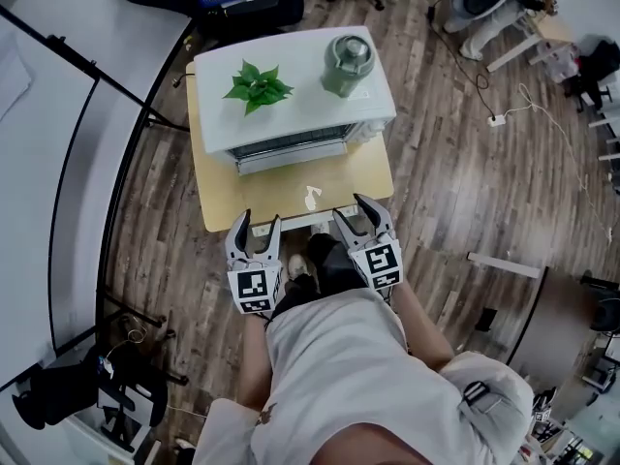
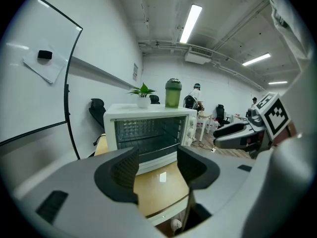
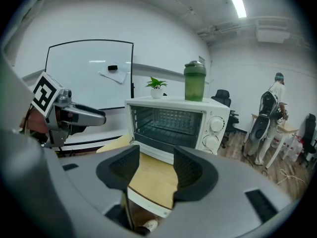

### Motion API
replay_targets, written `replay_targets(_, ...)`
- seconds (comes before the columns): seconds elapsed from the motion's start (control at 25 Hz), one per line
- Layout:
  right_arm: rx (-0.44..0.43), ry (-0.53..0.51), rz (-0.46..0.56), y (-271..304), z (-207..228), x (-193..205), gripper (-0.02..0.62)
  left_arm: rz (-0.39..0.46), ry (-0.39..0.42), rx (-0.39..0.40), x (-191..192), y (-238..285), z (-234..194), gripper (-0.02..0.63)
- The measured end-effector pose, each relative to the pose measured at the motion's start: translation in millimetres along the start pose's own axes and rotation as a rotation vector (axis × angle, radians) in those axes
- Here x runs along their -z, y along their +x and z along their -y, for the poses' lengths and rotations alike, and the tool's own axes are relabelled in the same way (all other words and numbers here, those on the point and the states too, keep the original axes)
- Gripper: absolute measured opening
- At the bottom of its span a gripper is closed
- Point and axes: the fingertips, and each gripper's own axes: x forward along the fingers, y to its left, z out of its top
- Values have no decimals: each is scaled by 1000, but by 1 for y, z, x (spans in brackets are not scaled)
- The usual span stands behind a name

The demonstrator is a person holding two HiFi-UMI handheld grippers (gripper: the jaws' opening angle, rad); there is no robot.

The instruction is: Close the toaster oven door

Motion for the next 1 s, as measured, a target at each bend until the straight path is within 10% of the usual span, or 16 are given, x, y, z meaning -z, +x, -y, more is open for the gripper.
replay_targets(1.0,32,113,-276,31,38,139,270,-265,-113,-10,136,34,-14,330)
